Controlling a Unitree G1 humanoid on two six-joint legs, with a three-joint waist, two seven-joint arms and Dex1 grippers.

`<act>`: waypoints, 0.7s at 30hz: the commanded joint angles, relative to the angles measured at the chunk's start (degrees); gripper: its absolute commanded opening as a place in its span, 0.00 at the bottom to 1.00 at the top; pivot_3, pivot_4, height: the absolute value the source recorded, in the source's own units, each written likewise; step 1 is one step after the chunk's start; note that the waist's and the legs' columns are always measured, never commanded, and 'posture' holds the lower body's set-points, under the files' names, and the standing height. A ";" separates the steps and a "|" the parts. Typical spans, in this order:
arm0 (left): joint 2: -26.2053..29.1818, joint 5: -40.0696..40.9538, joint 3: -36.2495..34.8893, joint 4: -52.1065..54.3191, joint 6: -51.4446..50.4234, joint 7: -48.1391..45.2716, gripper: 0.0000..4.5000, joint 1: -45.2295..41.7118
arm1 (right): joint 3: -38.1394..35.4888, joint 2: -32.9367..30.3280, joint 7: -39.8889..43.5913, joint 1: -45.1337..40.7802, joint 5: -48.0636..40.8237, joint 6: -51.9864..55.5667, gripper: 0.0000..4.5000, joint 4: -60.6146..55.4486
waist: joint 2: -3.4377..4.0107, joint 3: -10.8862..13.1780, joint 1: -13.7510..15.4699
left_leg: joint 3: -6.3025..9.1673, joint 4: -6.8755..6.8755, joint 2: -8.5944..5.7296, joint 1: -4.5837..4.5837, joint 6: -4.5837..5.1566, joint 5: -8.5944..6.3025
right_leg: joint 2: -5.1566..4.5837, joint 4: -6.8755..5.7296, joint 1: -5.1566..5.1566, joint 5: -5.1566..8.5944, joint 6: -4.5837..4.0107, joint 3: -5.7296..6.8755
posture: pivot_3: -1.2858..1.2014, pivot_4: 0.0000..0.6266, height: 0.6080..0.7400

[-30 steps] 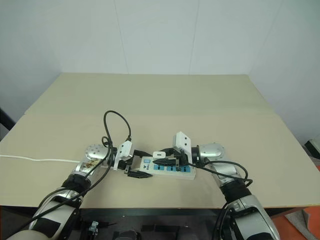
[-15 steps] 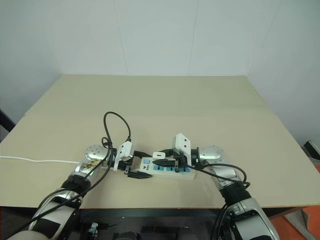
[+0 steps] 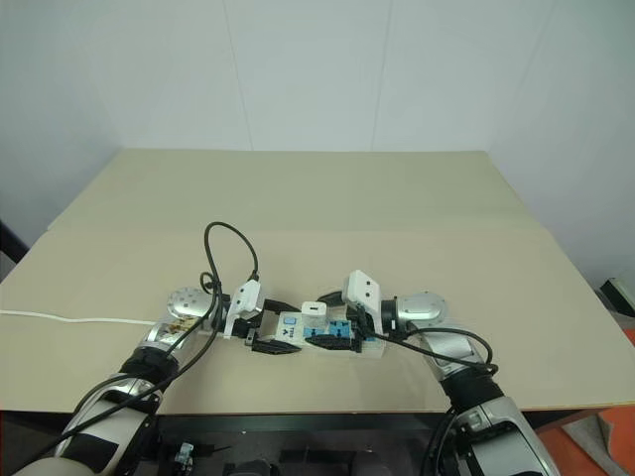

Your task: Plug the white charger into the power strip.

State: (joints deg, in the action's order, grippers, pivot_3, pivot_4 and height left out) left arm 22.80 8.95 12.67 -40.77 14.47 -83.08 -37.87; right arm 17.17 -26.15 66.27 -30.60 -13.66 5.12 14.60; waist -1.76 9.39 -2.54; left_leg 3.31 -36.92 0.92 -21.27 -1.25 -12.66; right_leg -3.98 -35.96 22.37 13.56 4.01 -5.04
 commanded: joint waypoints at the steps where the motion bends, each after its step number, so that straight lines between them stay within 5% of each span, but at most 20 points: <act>1: 1.36 -1.75 0.17 0.73 -0.54 0.83 0.90 0.20 | 0.80 -1.61 -0.28 2.45 2.63 3.47 1.00 1.10 | 0.00 0.00 0.01 | 0.00 0.00 0.00 0.00 0.00 0.00 | 0.00 0.00 0.00 0.00 0.00 0.00 | 0.52 0.24 1.00; 3: 1.50 -0.34 -0.66 2.15 -2.82 0.01 0.99 0.25 | 0.17 -2.06 -0.65 2.38 2.67 3.53 1.00 0.04 | 0.00 0.00 0.02 | 0.00 0.01 -0.01 -0.01 0.00 0.00 | 0.00 0.01 0.01 0.00 0.00 0.00 | 0.52 0.24 1.00; 13: 6.39 10.01 -5.96 17.22 -19.36 -4.54 0.99 1.09 | -4.06 -4.89 -2.33 0.29 1.80 5.49 1.00 -3.57 | 0.01 0.06 0.24 | 0.01 0.00 -0.02 -0.26 0.00 0.00 | -0.04 0.04 0.23 0.01 0.02 0.02 | 0.52 0.24 1.00; 21: 13.82 16.86 -9.82 29.38 -30.77 -5.38 0.99 3.30 | -11.88 -15.58 -0.44 4.19 -2.42 9.42 1.00 -17.94 | 0.12 0.37 0.17 | 0.01 -0.04 -0.04 -1.06 0.00 0.01 | -0.06 -0.12 1.06 -0.15 -0.25 0.01 | 0.52 0.24 1.00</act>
State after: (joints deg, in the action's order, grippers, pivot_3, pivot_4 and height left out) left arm 35.91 23.77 4.88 -14.02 -15.12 -88.78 -34.27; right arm 8.37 -40.63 65.26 -26.36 -13.55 13.37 1.20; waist -1.64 9.76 -2.36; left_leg 3.31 -36.97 0.88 -22.34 -1.26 -12.65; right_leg -4.04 -36.07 23.44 13.43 3.80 -5.03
